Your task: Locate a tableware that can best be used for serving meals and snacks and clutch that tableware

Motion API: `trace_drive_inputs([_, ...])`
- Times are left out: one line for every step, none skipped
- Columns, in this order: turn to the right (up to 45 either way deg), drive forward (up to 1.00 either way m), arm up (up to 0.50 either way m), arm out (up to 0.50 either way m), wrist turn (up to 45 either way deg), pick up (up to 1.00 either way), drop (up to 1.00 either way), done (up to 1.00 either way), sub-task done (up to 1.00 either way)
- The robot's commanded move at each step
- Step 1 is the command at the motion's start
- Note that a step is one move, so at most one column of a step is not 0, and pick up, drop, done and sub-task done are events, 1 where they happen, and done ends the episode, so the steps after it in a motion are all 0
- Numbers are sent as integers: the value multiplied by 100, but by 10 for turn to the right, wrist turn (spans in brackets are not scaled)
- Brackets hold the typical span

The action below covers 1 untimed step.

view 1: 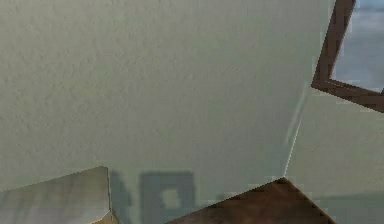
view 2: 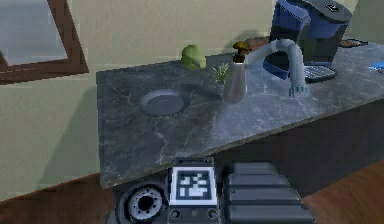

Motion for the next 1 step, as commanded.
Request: trace_drive_inputs([0, 0, 0, 40, 0, 0, 0, 0, 0])
